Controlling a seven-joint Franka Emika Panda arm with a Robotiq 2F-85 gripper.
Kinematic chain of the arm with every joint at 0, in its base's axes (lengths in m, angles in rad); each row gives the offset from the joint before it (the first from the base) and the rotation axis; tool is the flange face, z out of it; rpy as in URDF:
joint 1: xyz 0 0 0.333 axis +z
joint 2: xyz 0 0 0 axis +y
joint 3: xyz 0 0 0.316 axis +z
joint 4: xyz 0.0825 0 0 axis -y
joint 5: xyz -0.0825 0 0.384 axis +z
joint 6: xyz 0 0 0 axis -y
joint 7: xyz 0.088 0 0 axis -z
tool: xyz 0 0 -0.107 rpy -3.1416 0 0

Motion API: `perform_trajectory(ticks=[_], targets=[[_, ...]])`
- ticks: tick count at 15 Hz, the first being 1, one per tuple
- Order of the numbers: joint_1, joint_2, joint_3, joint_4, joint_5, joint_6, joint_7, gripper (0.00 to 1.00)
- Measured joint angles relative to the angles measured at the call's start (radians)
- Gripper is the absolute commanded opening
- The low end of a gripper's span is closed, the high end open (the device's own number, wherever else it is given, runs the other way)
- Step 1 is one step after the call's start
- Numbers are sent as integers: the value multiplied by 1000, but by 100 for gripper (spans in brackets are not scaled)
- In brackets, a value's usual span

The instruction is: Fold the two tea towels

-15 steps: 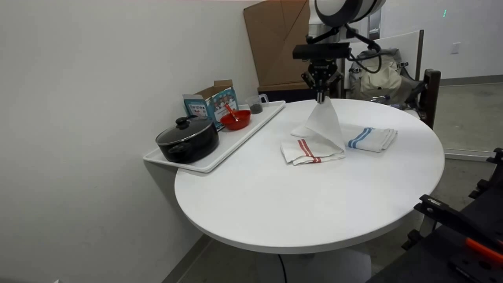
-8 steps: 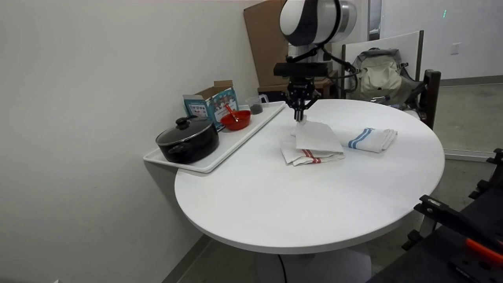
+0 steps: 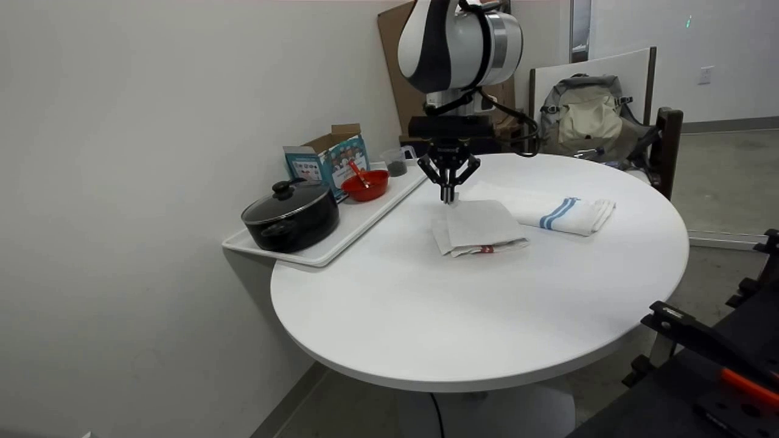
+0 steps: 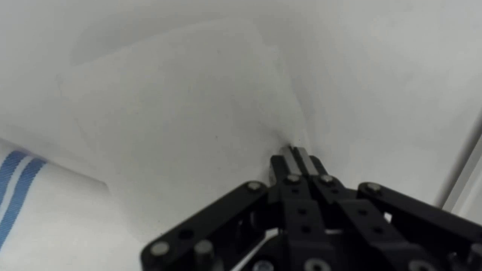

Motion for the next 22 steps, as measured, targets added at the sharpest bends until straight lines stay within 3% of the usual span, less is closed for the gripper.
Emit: perform_trajectory(ticks=[4,5,6,13,16,19,22], targets=[[81,25,-86,21,23,29,0,4],[95,35,-100,31,24,30,0,28],[109,45,-112,40,24,31,0,29],[163,74,-136,64,27,32,-14,78],[140,51,-126,35,83,76,-72,99],[71,7,-127,-30,207,167,-98,100],[-48,-36,-137,-84,325,210,-139,100]])
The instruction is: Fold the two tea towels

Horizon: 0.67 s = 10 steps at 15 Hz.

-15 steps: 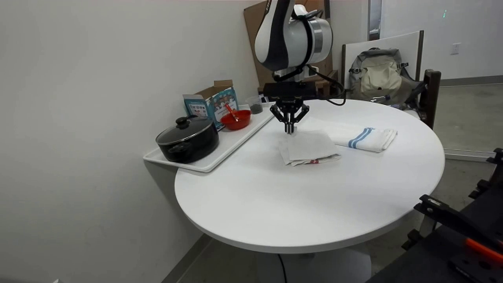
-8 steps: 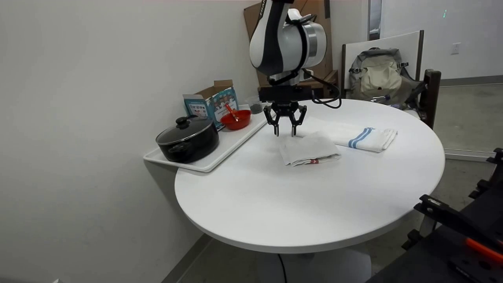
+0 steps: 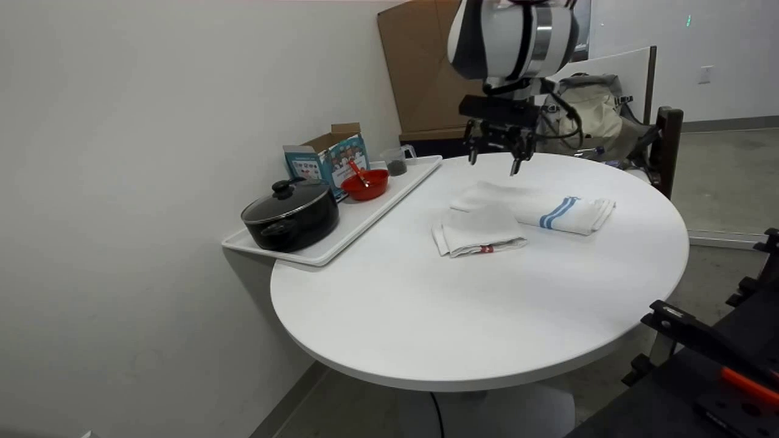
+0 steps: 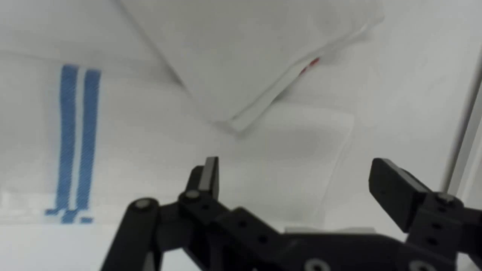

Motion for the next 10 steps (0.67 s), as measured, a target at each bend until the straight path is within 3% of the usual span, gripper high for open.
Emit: perform_trajectory(ticks=[4,10], targets=[[-129,-23,-57,-42,81,2,-19,100],[-168,-7,-157,-121,84,2,-17,100]])
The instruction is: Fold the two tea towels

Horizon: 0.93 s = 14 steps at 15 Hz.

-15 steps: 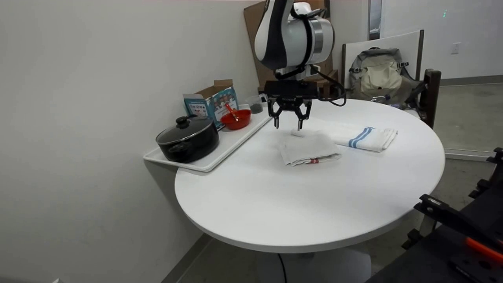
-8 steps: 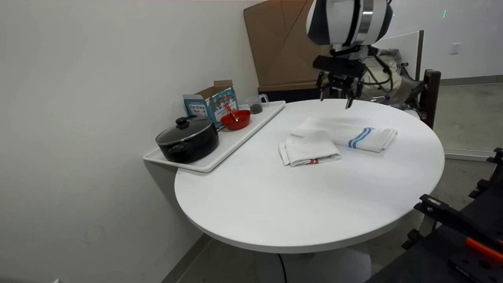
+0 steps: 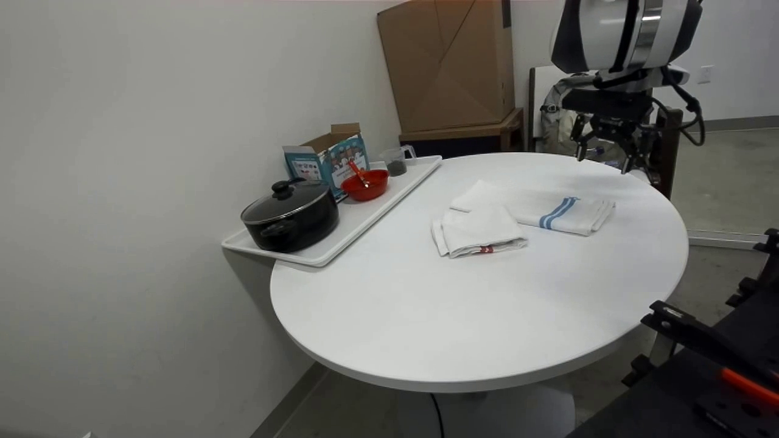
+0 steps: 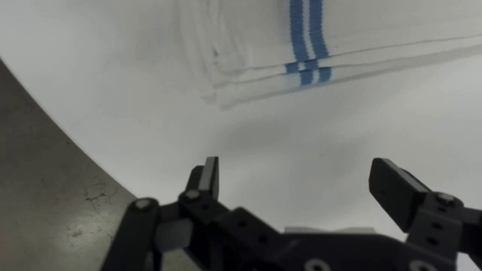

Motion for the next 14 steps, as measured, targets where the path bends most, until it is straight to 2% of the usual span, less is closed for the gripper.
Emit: perform_trajectory(ticks=[5,10,12,14], targets=[[12,18,-10,-62,0,0,0,100],[56,18,-5,-98,-1,1,0,100],[74,18,-4,-106,-3,1,0,93],[86,18,-4,-111,-6,1,0,94]])
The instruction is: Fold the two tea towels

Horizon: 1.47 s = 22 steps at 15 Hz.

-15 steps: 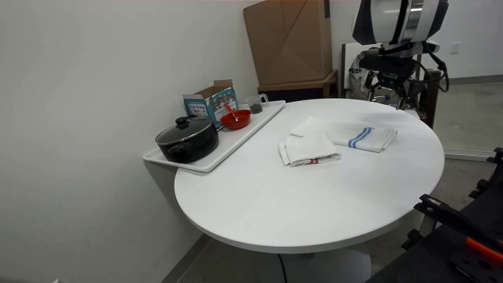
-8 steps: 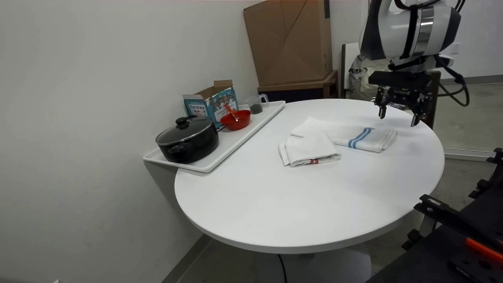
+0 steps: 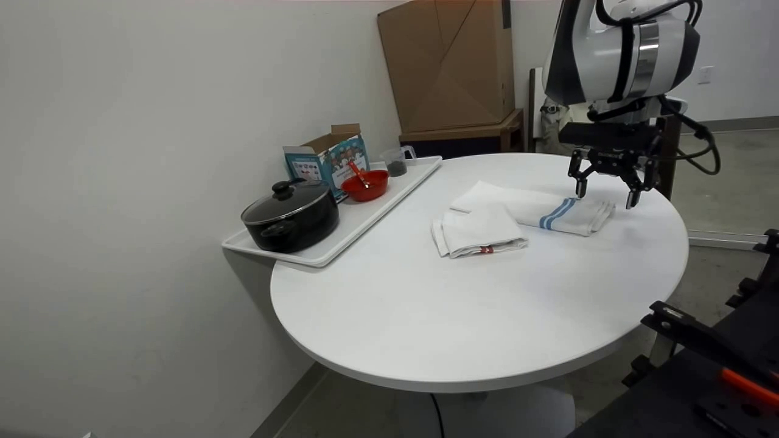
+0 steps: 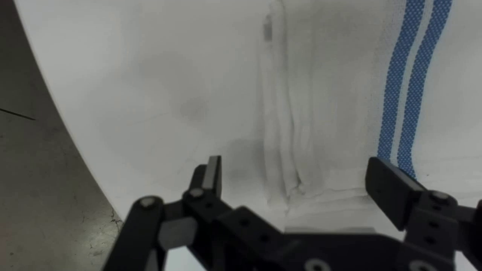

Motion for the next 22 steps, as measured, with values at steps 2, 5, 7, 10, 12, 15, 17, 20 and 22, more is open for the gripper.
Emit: perform_trajectory(ticks=[2,5,7,10,12,15,17,20,22], targets=[[8,4,-1,0,-3,0,0,67],[17,17,-7,1,-6,0,0,56],[21,28,-11,3,-9,0,0,40],[23,40,-14,10,-9,0,0,17],[23,43,-14,17,-9,0,0,2],[19,42,-14,31,-9,0,0,0],[3,39,-14,54,-3,-2,1,2],[-54,23,-14,105,7,-14,2,2],[-100,10,-16,134,9,-34,1,2]])
